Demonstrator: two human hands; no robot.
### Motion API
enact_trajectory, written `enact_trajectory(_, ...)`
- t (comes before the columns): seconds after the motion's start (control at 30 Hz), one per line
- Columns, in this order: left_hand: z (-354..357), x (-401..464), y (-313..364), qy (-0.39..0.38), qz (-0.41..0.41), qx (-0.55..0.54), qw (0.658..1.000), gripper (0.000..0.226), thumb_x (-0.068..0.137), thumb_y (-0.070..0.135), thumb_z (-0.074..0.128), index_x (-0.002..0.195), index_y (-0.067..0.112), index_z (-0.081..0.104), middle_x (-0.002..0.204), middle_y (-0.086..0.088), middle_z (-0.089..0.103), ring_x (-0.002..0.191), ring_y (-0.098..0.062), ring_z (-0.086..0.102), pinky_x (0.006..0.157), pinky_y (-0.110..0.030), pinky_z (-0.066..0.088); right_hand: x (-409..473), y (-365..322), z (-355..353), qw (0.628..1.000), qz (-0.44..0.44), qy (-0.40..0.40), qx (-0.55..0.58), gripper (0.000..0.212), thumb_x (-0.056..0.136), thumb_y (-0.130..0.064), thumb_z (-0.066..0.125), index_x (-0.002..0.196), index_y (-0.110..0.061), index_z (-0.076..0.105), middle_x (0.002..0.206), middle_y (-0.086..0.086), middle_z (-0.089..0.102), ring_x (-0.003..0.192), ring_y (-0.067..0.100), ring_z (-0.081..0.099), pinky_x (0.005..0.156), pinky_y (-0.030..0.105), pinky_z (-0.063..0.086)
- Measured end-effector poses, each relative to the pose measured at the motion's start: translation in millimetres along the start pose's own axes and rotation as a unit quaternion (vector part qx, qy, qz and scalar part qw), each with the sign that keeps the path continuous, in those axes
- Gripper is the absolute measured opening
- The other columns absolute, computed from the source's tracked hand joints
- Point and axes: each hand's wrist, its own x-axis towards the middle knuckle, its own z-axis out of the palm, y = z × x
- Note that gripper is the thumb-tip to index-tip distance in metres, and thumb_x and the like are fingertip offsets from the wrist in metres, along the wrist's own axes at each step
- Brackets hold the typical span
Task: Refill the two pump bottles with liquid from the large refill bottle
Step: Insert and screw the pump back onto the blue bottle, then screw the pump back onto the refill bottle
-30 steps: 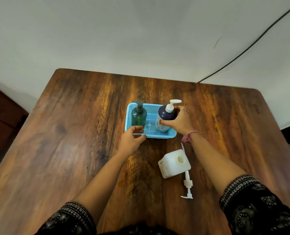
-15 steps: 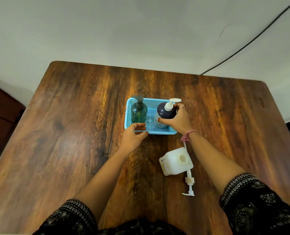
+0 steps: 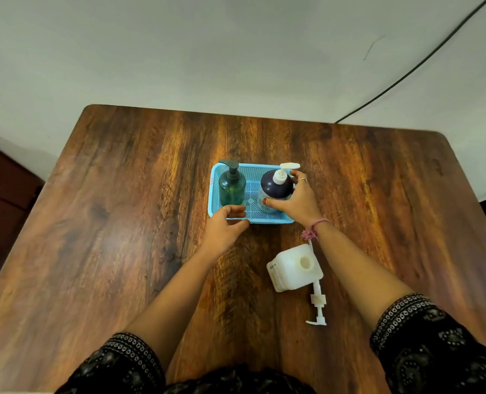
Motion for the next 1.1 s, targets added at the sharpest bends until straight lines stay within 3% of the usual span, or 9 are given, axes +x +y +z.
enact_trajectory(0.13, 0, -5, 1, -0.004, 0.006, 0.008, 1.0, 0.026, 0.089, 0.016, 0.066, 0.115, 0.017, 0.059, 0.11, 0.009, 0.061, 0.089, -0.001, 0.061, 0.066, -0.01, 0.051, -5, -4, -11, 1.0, -0.003, 0.012, -0.015, 0.085, 0.069, -0.021, 0.084, 0.138, -0.009, 0.036, 0.139, 0.01, 0.047, 0.124, 0.024, 0.049, 0.098, 0.031, 0.045)
enact_trajectory(0.27, -1, -13, 3, -0.024, 0.023, 0.004, 0.999, 0.033, 0.087, 0.011, 0.067, 0.119, 0.017, 0.057, 0.112, 0.007, 0.062, 0.091, -0.001, 0.061, 0.067, -0.009, 0.052, -20, -9, -28, 0.998, -0.012, 0.047, -0.028, 0.065, 0.078, -0.021, 0.077, 0.133, -0.01, 0.043, 0.136, 0.008, 0.051, 0.118, 0.021, 0.055, 0.087, 0.024, 0.048)
enact_trajectory(0.37, -1, -23, 1, -0.066, 0.044, 0.011, 0.997, 0.048, 0.084, 0.005, 0.068, 0.127, 0.018, 0.052, 0.119, 0.003, 0.061, 0.105, -0.008, 0.061, 0.079, -0.014, 0.052, -41, -11, -43, 0.997, -0.026, 0.07, -0.024, 0.048, 0.084, -0.018, 0.069, 0.128, -0.01, 0.05, 0.13, 0.006, 0.056, 0.112, 0.017, 0.058, 0.075, 0.007, 0.044)
enact_trajectory(0.43, 1, -32, -2, -0.093, 0.064, 0.032, 0.993, 0.058, 0.081, 0.005, 0.07, 0.133, 0.02, 0.048, 0.124, 0.003, 0.058, 0.115, -0.009, 0.056, 0.088, -0.014, 0.048, -59, -9, -53, 0.996, -0.042, 0.078, -0.02, 0.038, 0.086, -0.016, 0.066, 0.122, -0.011, 0.054, 0.124, 0.004, 0.06, 0.107, 0.015, 0.06, 0.071, 0.005, 0.045)
enact_trajectory(0.57, 6, -53, -6, -0.159, 0.094, 0.059, 0.981, 0.082, 0.076, 0.013, 0.078, 0.145, 0.019, 0.033, 0.136, 0.007, 0.047, 0.126, -0.001, 0.042, 0.098, -0.003, 0.032, -97, 4, -70, 0.995, -0.076, 0.059, -0.031, 0.025, 0.089, -0.007, 0.061, 0.113, -0.011, 0.061, 0.112, 0.003, 0.065, 0.098, 0.01, 0.062, 0.076, 0.003, 0.046)
enact_trajectory(0.7, 21, -71, -13, -0.187, 0.121, 0.1, 0.97, 0.113, 0.064, 0.038, 0.087, 0.151, 0.021, 0.017, 0.148, 0.009, 0.031, 0.136, -0.001, 0.031, 0.113, -0.02, 0.025, -131, 35, -77, 0.986, -0.081, -0.004, -0.144, 0.033, 0.088, 0.003, 0.053, 0.109, -0.018, 0.065, 0.11, -0.003, 0.063, 0.093, -0.001, 0.056, 0.078, 0.003, 0.043)
enact_trajectory(0.87, 45, -85, -19, -0.129, 0.129, 0.107, 0.977, 0.117, 0.059, 0.045, 0.087, 0.15, 0.025, 0.016, 0.15, 0.009, 0.031, 0.135, 0.0, 0.031, 0.111, -0.019, 0.024, -159, 71, -81, 0.922, -0.111, -0.144, -0.342, 0.036, 0.093, -0.006, 0.049, 0.125, -0.02, 0.058, 0.127, -0.005, 0.055, 0.116, 0.01, 0.051, 0.094, 0.019, 0.038)
enact_trajectory(0.97, 59, -88, -21, -0.095, 0.13, 0.106, 0.981, 0.116, 0.061, 0.041, 0.088, 0.15, 0.022, 0.017, 0.149, 0.006, 0.033, 0.133, 0.0, 0.033, 0.109, -0.018, 0.025, -170, 89, -77, 0.873, -0.172, -0.2, -0.41, 0.041, 0.092, -0.006, 0.051, 0.129, -0.022, 0.054, 0.13, -0.003, 0.054, 0.114, 0.015, 0.052, 0.091, 0.025, 0.045)
enact_trajectory(1.1, 75, -88, -27, -0.059, 0.116, 0.104, 0.986, 0.113, 0.062, 0.043, 0.086, 0.15, 0.023, 0.017, 0.148, 0.005, 0.038, 0.135, -0.008, 0.035, 0.114, -0.031, 0.029, -178, 104, -74, 0.826, -0.223, -0.252, -0.453, 0.05, 0.092, -0.003, 0.05, 0.137, -0.024, 0.045, 0.138, 0.003, 0.044, 0.114, 0.02, 0.052, 0.087, 0.032, 0.048)
